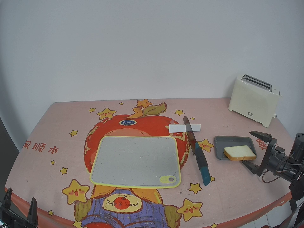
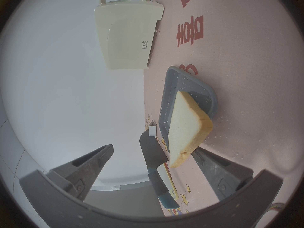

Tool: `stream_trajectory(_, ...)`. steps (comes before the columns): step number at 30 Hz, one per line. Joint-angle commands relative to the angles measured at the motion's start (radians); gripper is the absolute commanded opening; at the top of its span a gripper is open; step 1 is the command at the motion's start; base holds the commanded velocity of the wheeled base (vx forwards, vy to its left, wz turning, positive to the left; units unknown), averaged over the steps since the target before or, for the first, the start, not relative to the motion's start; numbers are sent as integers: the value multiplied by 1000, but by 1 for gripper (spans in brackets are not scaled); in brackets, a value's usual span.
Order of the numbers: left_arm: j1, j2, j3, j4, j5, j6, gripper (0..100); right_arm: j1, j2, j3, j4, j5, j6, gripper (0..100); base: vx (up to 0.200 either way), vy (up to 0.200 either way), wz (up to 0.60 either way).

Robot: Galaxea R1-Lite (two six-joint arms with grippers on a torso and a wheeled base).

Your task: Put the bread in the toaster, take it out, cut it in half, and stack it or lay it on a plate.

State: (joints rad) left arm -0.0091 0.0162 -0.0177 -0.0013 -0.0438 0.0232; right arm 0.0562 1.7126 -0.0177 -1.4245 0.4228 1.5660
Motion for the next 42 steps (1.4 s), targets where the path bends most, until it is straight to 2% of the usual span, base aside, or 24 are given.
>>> stream_trajectory(1,0,-9,18,0,-1,0,100,1,1,16,-1,1,0,100,0,0,0)
stream_trajectory(42,0,-9,18,0,-1,1,100,1,50,16,-19,-6,-1,100,0,0,0)
